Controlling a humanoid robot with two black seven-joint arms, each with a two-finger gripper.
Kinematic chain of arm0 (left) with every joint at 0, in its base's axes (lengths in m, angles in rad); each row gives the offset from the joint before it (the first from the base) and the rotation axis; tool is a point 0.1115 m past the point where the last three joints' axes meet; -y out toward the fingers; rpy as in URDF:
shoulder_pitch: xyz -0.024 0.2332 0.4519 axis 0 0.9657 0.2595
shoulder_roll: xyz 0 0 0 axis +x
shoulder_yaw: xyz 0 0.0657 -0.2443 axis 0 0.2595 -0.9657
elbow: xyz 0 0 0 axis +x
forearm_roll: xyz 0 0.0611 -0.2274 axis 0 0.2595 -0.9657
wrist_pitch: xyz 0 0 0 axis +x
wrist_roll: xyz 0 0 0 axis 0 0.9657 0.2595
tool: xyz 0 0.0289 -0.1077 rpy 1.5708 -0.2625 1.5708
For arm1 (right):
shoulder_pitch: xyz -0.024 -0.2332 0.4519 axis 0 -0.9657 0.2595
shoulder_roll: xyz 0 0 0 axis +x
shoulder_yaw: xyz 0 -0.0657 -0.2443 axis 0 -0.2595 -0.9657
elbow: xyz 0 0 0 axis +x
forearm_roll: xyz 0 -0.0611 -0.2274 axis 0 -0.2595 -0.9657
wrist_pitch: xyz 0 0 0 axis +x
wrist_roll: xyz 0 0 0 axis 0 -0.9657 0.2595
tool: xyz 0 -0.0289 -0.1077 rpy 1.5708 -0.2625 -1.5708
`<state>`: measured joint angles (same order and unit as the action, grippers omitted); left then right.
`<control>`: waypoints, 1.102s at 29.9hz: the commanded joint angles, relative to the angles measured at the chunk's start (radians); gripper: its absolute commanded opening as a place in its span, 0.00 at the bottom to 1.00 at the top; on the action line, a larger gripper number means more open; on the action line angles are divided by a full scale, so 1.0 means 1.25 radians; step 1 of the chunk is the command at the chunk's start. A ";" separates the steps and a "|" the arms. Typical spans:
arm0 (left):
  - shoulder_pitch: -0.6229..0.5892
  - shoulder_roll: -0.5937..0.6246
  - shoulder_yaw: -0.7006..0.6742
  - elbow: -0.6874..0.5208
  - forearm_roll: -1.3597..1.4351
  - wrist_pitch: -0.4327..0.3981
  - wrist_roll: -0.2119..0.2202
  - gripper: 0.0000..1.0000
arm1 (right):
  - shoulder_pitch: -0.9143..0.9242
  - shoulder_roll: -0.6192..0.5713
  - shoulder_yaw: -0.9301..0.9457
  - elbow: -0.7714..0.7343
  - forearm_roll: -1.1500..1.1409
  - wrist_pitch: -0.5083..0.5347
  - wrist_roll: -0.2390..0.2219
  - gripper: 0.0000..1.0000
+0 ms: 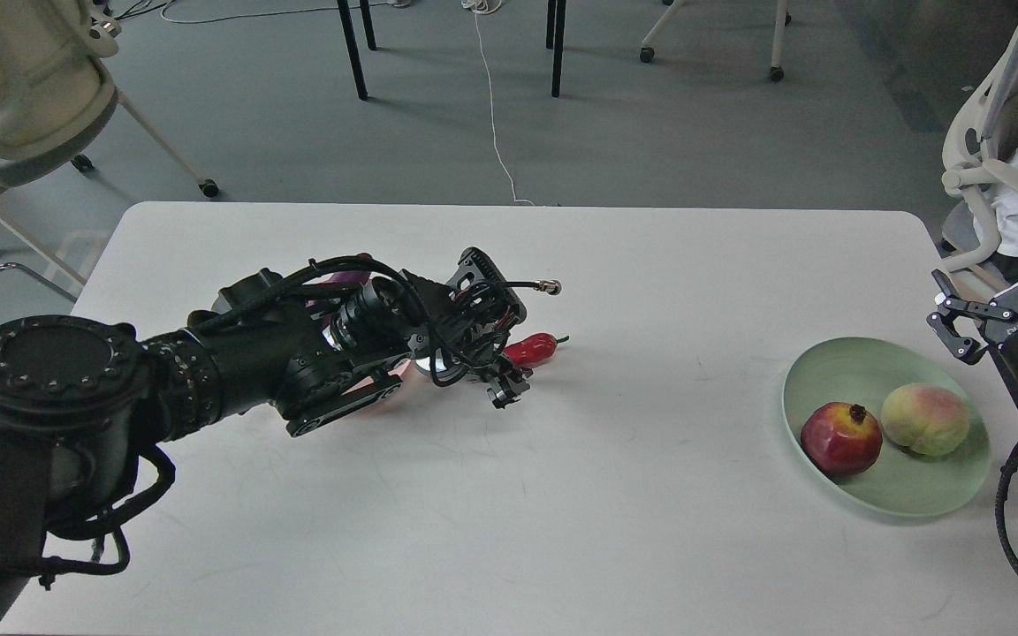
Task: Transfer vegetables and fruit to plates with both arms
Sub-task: 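Reach the left gripper to the red chili pepper and grasp it, then lift the chili pepper and lower it onto the pink plate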
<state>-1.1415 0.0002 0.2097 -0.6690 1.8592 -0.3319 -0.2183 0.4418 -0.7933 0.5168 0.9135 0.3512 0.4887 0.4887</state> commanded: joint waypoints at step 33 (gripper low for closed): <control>-0.069 0.396 0.002 -0.347 -0.242 -0.073 0.110 0.14 | -0.009 0.001 0.011 -0.026 0.000 0.000 0.000 0.99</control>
<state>-1.2746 0.4796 0.2114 -1.1033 1.5299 -0.4278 -0.0820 0.4322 -0.7915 0.5272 0.8806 0.3513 0.4887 0.4887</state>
